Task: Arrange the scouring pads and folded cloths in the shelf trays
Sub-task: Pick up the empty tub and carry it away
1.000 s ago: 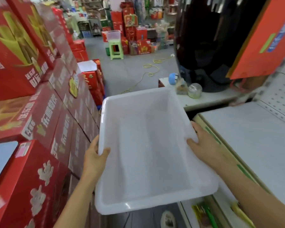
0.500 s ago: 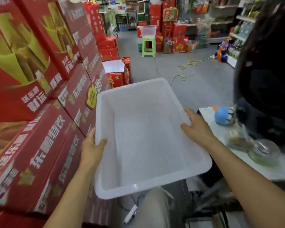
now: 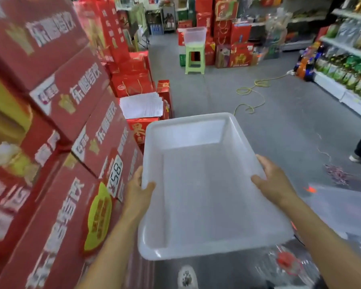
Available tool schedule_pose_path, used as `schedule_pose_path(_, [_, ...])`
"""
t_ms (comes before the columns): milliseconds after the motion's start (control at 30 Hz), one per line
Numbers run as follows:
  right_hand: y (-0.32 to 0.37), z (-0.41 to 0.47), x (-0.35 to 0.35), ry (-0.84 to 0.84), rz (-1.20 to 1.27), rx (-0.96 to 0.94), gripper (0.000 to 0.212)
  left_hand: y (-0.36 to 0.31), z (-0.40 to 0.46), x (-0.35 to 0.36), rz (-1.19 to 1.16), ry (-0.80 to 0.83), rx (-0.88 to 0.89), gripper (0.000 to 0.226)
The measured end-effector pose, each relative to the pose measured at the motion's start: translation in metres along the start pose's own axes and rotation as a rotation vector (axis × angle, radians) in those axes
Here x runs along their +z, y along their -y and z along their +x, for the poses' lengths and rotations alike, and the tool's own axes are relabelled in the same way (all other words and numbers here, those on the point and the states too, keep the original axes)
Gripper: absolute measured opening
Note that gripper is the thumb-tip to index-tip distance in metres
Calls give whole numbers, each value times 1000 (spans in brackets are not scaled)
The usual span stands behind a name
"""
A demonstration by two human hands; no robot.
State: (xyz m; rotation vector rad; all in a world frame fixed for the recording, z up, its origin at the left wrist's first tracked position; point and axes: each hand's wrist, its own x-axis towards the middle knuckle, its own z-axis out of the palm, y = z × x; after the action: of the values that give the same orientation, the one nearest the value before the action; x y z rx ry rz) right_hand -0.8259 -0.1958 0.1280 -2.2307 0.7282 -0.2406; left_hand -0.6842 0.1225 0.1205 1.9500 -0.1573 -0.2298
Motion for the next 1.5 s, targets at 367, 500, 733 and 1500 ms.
schedule_pose_path(367, [68, 266, 20, 120, 80, 7, 68, -43, 237, 22, -86, -78, -59, 55])
schedule_pose_path(500, [93, 379, 37, 172, 133, -55, 63, -57, 320, 35, -102, -198, -49, 52])
schedule_pose_path(733, [161, 577, 70, 324, 62, -144, 42, -82, 442, 51, -169, -417, -140, 55])
schedule_pose_path(1500, [383, 896, 415, 838, -337, -644, 43, 36, 696, 0, -418, -1063, -762, 55])
